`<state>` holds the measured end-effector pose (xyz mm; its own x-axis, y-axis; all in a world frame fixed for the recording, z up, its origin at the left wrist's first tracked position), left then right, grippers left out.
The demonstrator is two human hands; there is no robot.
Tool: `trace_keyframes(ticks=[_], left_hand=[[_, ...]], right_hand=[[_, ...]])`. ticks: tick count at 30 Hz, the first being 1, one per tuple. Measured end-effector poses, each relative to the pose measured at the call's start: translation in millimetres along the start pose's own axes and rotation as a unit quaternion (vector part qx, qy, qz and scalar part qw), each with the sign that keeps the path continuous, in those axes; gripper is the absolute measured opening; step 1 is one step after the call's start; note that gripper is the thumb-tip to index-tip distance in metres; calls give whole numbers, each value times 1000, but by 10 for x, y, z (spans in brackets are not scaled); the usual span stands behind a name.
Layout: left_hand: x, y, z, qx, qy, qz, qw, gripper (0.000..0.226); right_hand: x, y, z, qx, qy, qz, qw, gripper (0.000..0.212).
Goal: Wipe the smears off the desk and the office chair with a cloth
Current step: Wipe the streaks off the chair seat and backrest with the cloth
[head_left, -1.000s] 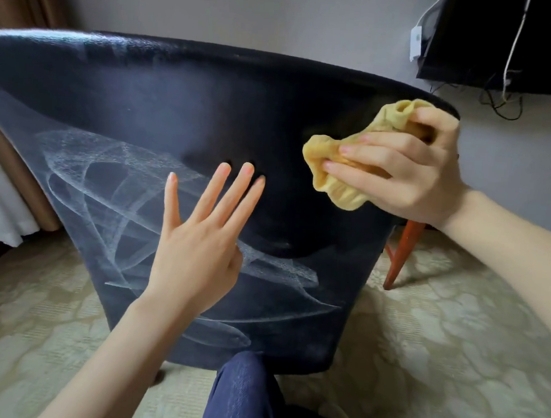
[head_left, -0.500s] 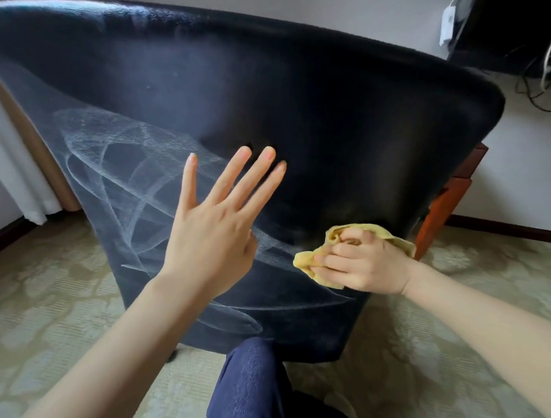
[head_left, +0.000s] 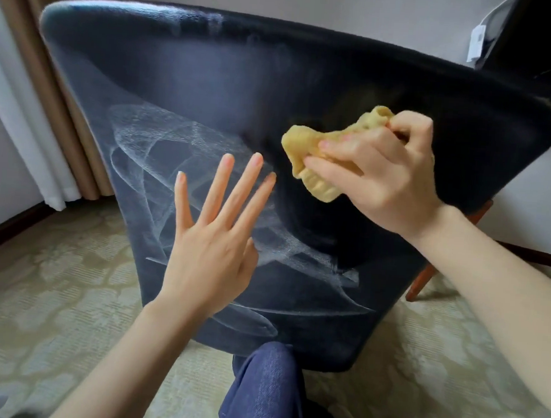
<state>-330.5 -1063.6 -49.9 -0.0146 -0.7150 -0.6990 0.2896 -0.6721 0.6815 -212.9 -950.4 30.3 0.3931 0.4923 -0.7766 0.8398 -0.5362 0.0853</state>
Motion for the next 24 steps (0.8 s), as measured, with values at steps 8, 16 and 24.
trace_keyframes(ticks=[8,16,24], left_hand=[[412,43,406,-8,99,16,995,89],[348,25,425,7,118,10,993,85],[-71,-71,67,11,-7,-3,1000,92]], right_hand=[[-423,-381,504,-12,-120,-50,991,17],[229,-613,1017,-83,61,102,989,23],[1023,-241,653,-96,208,217,949,9]])
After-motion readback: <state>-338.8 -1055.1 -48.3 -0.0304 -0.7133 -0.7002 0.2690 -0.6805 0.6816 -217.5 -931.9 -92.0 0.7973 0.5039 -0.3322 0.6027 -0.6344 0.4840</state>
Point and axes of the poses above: each hand's wrist, its own x-axis away from the middle knuckle, its own y-axis out of the back of the hand, z = x × y, the point moved 5 cm from there along -x, towards the middle knuckle, and after that the axes turned 10 degrees about -y, right-handed, at the moved point
